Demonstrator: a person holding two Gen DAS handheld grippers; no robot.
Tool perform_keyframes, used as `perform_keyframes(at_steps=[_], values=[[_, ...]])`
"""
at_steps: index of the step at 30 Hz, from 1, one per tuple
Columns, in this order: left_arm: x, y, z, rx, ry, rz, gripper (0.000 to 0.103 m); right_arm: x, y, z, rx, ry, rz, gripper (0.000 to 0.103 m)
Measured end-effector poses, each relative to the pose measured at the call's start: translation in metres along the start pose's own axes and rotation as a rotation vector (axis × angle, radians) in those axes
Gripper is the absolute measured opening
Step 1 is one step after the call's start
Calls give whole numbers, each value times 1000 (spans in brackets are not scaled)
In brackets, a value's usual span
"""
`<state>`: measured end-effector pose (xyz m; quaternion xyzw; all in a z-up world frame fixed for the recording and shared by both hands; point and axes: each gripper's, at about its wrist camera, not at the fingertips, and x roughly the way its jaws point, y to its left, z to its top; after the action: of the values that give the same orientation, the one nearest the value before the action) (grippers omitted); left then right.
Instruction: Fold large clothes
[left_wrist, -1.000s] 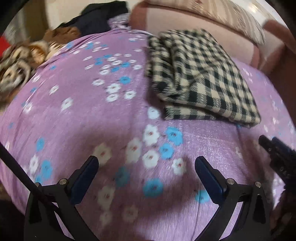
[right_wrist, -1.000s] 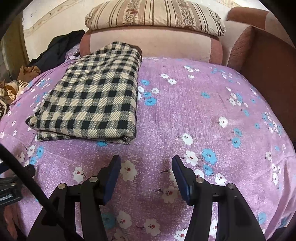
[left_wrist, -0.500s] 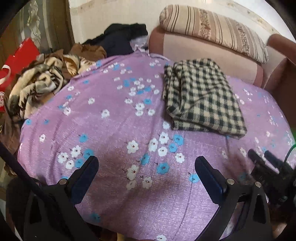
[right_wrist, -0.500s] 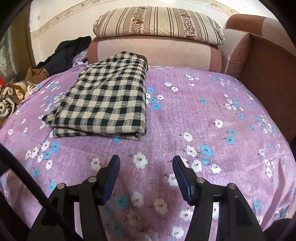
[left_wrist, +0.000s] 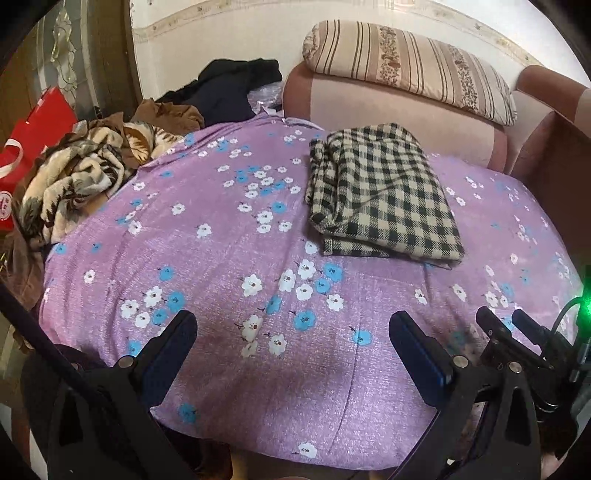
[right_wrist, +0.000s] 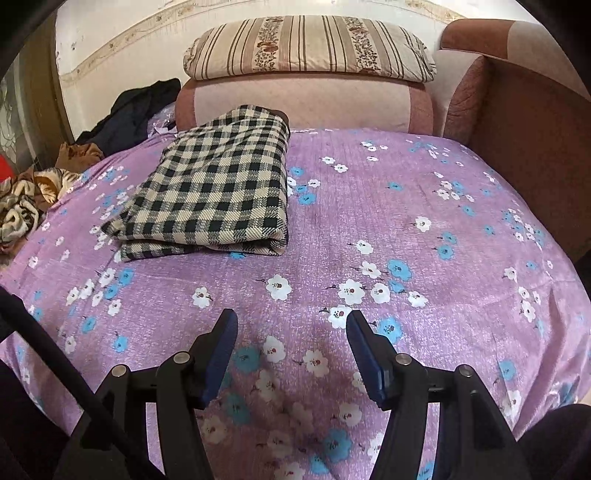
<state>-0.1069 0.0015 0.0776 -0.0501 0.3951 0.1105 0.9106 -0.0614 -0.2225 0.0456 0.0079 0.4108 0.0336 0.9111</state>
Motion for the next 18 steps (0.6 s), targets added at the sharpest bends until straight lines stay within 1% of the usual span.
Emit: perform_keyframes(at_steps=[3, 5, 8, 14, 16, 18], values=[[-8, 3, -4, -16, -28, 7, 103, -11, 0, -3, 0, -18, 1, 66], [-7, 4, -8, -32, -7, -17, 103, -17, -3, -6, -6, -31, -9, 68], [-8, 0, -13, -34, 19, -35, 103, -27, -10, -14, 8, -41, -22, 68], [-28, -19, -23, 30, -39, -42, 103, -45, -23, -20, 40, -49, -39, 69], [-30, -26, -25, 55, -43, -50, 103, -47, -23, -20, 32, -36, -41, 71], [-27, -31, -24, 67, -38, -61, 103, -45, -22, -21, 26, -26, -29, 71]])
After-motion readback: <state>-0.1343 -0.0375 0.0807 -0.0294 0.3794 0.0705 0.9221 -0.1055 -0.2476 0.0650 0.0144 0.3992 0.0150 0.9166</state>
